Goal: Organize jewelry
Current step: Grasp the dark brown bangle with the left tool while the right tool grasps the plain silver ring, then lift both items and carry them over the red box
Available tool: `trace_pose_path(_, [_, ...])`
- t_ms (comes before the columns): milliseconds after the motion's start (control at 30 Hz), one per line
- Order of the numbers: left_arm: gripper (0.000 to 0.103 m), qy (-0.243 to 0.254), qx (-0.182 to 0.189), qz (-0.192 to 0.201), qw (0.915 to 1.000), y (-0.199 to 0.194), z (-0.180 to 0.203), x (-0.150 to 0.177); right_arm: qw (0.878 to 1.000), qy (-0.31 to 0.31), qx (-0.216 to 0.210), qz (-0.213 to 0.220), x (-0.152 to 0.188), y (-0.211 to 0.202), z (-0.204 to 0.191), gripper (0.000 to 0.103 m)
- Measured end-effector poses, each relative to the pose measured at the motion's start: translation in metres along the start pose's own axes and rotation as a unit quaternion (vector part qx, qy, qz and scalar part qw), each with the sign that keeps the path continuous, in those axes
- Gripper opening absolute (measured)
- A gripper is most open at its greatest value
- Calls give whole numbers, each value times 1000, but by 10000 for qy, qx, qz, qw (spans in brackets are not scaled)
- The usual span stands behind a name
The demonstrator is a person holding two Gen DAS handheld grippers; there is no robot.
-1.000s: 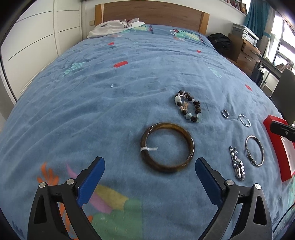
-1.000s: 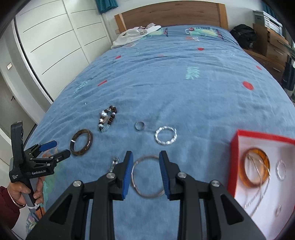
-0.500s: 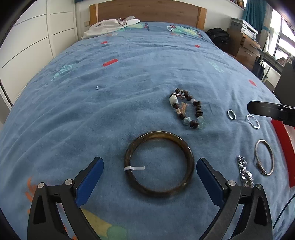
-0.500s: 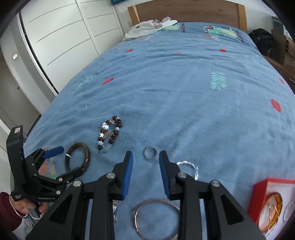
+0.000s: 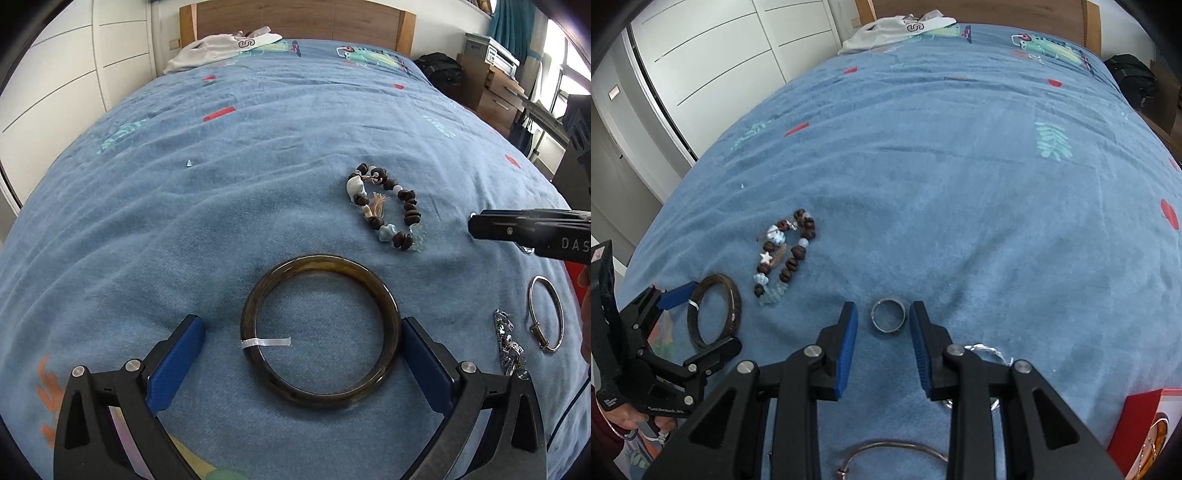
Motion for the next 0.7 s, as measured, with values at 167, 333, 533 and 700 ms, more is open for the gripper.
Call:
trace_pose_path(167, [91,57,16,72,10000,-1,1,1,10000,-46,42,-27,2,4,-1,29])
trace_pose_path(333, [77,89,69,130,9999,-4,2,1,9998,-170,107,-80,2,5,-5,21])
trace_pose_path(533, [76,158,55,157,9997,-7,3,1,9997,-235,101,-37,1,5,-12,20])
trace_pose_path(700, [76,181,27,178,9997,-12,3,-1,9998,-218,24,42,1,-1,-17,20])
Point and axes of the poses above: each gripper's, at about its wrist camera, not at the fingertips, and y roughly the way its jaws point, z to its right, x to its underside, the point moved 2 cm from there along y, roughly the way its jaws point
